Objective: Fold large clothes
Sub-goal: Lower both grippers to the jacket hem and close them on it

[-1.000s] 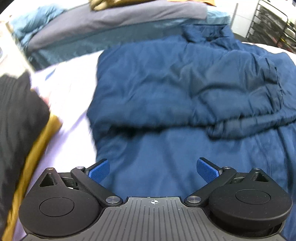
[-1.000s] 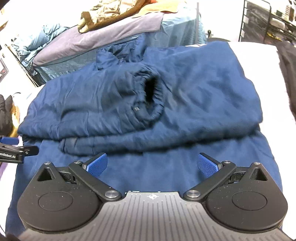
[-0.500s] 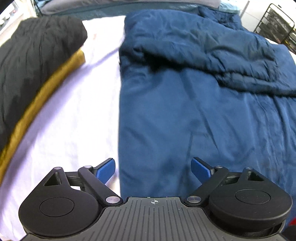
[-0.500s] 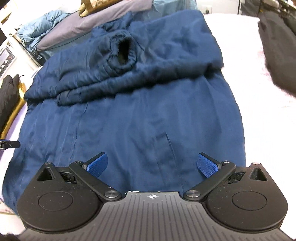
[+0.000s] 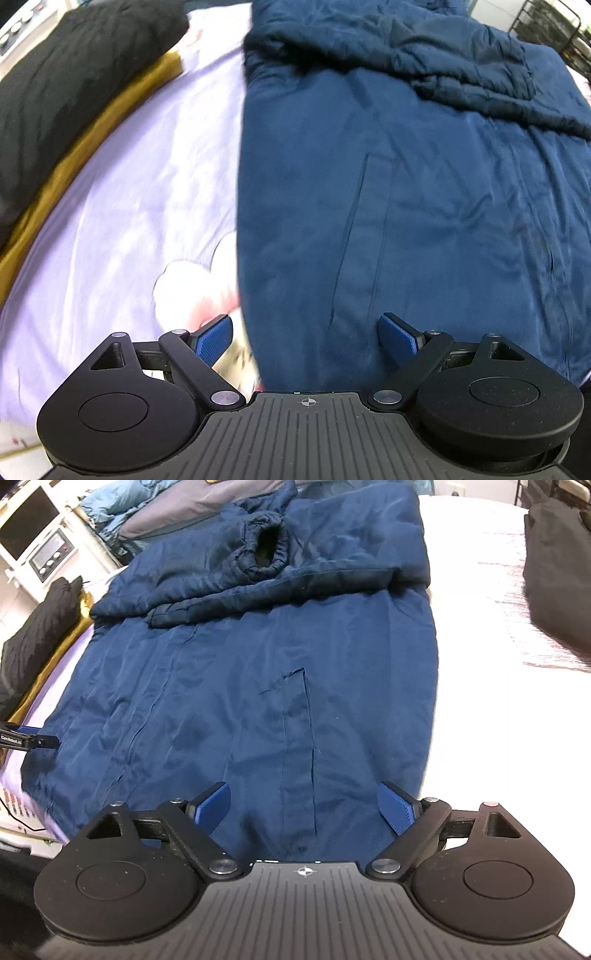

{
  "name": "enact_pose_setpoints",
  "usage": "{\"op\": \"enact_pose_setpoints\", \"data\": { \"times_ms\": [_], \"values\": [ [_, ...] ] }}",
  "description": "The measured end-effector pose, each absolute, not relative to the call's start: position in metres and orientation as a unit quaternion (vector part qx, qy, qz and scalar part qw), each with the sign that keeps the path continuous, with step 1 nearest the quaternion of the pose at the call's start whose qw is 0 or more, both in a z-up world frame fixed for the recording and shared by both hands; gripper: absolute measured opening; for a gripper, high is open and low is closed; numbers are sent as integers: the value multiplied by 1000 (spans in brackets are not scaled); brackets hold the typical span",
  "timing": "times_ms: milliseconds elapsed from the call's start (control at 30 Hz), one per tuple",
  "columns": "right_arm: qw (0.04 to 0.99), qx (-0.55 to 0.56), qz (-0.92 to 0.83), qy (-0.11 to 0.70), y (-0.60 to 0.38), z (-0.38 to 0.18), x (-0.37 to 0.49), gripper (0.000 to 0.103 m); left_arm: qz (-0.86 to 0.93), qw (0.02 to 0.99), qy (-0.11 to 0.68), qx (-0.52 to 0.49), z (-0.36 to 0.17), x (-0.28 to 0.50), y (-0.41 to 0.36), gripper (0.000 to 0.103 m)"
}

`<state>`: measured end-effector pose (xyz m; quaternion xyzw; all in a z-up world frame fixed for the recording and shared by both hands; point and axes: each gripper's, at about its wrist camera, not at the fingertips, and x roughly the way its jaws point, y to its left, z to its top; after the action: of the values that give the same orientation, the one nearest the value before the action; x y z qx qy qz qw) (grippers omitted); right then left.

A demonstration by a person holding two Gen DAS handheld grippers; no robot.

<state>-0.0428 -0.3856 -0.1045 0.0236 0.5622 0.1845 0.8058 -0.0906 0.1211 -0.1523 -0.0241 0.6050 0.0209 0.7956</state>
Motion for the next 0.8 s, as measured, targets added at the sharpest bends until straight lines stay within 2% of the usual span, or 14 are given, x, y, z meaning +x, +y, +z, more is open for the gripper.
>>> {"op": "enact_pose_setpoints", "data": {
  "times_ms": [200, 333, 367, 467, 800],
  "values": [
    [800, 29, 170, 574, -408, -97, -57, 81, 50, 790, 607, -71, -148, -118, 132, 103],
    [767, 68, 179, 612, -420, -112, -63, 62, 60, 787, 607, -93, -152, -125, 133, 103],
    [758, 75, 185, 621, -421, -116, -65, 59, 59, 785, 608, -100, -155, -125, 134, 103],
    [745, 101, 194, 630, -422, -122, -68, 56, 47, 783, 611, -109, -160, -123, 132, 103],
    [723, 154, 170, 651, -421, -142, -57, 56, -1, 771, 622, -138, -186, -105, 129, 103]
  ]
}}
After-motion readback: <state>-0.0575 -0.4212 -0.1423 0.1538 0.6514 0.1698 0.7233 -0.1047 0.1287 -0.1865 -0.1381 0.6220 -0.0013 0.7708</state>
